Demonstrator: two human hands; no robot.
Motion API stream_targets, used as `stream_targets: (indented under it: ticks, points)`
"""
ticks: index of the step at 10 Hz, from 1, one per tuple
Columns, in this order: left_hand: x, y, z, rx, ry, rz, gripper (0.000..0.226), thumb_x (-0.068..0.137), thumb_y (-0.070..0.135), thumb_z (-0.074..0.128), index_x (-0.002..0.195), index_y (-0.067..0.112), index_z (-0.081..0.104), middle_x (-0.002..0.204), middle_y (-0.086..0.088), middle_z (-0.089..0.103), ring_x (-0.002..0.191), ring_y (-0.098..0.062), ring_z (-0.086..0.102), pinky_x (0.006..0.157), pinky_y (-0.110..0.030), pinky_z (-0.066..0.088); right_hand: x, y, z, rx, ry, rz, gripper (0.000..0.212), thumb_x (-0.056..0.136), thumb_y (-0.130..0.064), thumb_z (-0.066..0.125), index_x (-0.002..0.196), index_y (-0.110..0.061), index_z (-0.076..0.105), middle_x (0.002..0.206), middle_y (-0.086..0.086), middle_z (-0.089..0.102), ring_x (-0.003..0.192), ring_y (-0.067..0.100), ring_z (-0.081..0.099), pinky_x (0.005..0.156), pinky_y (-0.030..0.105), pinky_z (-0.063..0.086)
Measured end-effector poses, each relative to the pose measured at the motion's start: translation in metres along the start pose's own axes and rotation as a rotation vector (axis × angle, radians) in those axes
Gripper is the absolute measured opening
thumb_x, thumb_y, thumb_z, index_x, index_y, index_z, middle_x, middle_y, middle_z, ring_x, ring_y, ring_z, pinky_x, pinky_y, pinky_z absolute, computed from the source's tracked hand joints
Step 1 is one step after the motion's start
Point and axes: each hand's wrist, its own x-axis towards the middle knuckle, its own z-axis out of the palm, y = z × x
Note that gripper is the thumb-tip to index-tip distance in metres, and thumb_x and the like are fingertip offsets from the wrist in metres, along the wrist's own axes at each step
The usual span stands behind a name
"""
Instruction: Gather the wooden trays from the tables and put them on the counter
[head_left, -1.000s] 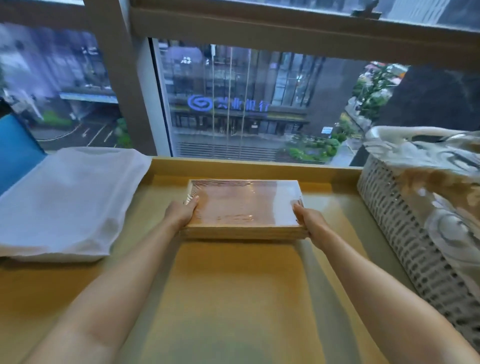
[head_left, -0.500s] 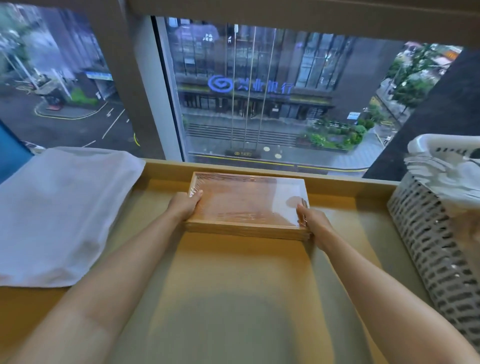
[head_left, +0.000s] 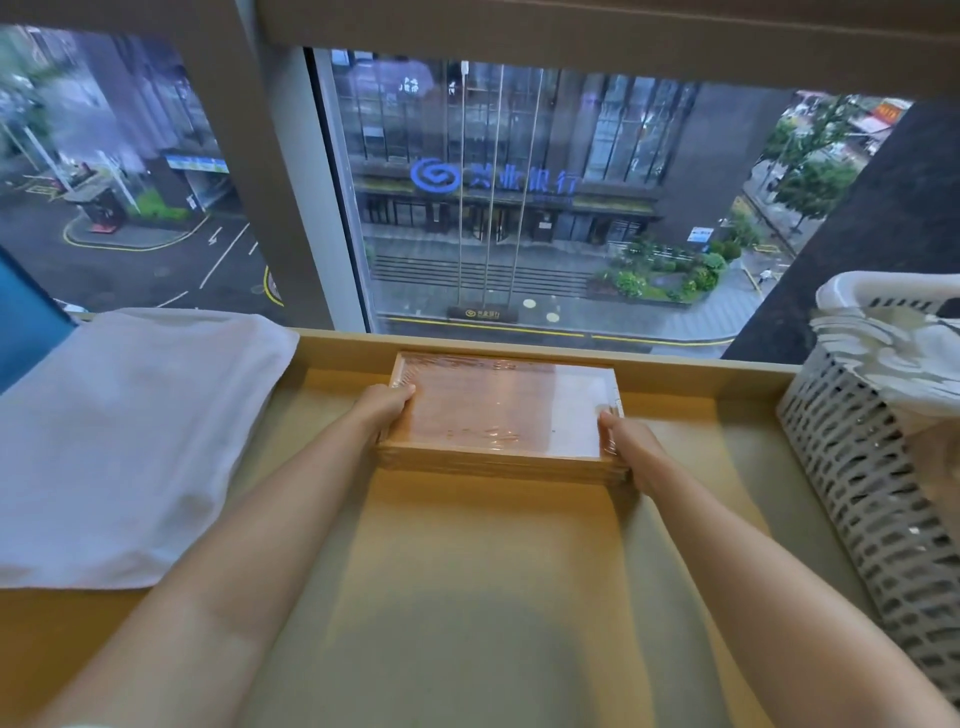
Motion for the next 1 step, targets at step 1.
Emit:
stream_targets:
  ticks: [1]
  points:
    - [-0.0121,0.0049,-0.0077,-0.064,-0.010,0.034,0.053,0.095,0.042,0.038,0.118,-0.001,0.057,0.118,-0.018,0.061,0.103,-0.031,0.057,0.095,-0.036,0.042,-0.0096,-0.0121,-0.0011,-0.043,0.061,-0.026,0.047,0.095,-0.032,0.041,0.125,0.003,0.048,0.138,0.021,0.047,0.121,0.035,0.048,0.100,0.038,0.038]
